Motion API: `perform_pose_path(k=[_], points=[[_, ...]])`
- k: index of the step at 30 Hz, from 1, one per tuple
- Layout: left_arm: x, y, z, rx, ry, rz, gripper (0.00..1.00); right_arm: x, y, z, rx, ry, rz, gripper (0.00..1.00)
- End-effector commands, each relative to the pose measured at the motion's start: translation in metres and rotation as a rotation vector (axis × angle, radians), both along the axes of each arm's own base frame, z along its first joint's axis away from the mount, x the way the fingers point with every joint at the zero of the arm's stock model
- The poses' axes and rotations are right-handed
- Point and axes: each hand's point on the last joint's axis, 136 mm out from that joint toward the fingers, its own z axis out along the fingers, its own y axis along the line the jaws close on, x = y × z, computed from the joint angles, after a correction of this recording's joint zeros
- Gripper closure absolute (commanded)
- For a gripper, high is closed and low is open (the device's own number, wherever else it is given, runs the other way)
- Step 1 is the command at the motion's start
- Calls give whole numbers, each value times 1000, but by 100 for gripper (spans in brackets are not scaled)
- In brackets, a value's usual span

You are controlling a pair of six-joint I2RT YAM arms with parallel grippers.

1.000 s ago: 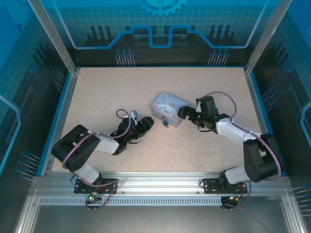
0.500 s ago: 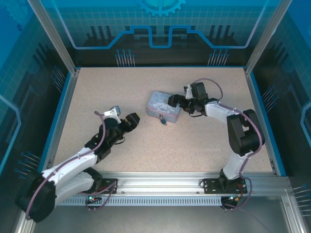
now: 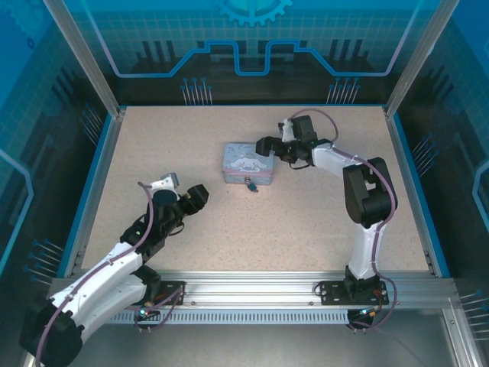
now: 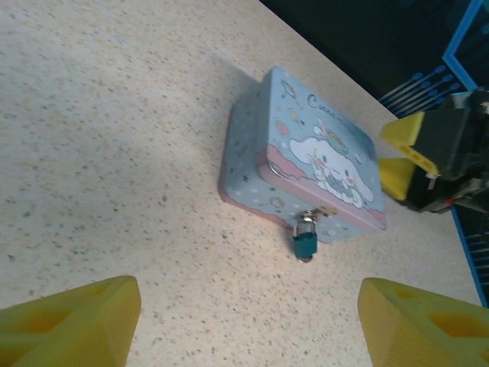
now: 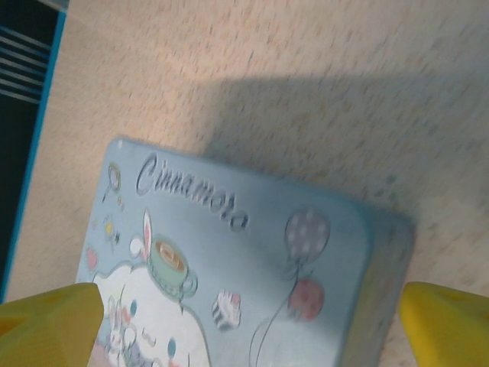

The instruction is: Unlock the padlock with the key

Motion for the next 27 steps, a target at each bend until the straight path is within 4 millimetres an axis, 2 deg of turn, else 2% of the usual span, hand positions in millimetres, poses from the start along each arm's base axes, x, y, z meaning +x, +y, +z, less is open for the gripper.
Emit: perform_pose_path(k=[1, 4, 7, 9, 14, 19, 22, 27], points=[[12, 5, 24, -7, -27, -3, 22, 4, -30, 21, -232, -67, -52, 0], [26, 4, 37, -69, -29, -35, 22, -9, -47, 33, -379, -106, -88, 0], [44, -4, 51, -128, -31, -101, 22, -35, -48, 39, -481, -137, -92, 0], [57, -12, 58, -145, -22, -157, 21, -56, -44, 35, -542, -144, -93, 0], [96, -33, 71, -164, -10, -271, 23, -105, -16, 20, -641, -160, -59, 0], [135, -54, 79, -195, -19, -363, 29, -138, 31, -2, -687, -187, 31, 1], [154, -67, 79, -218, -20, -417, 33, -148, 63, -18, -607, -189, 155, 10], [175, -80, 70, -227, 8, -474, 36, -146, 70, -26, -554, -201, 287, 18]])
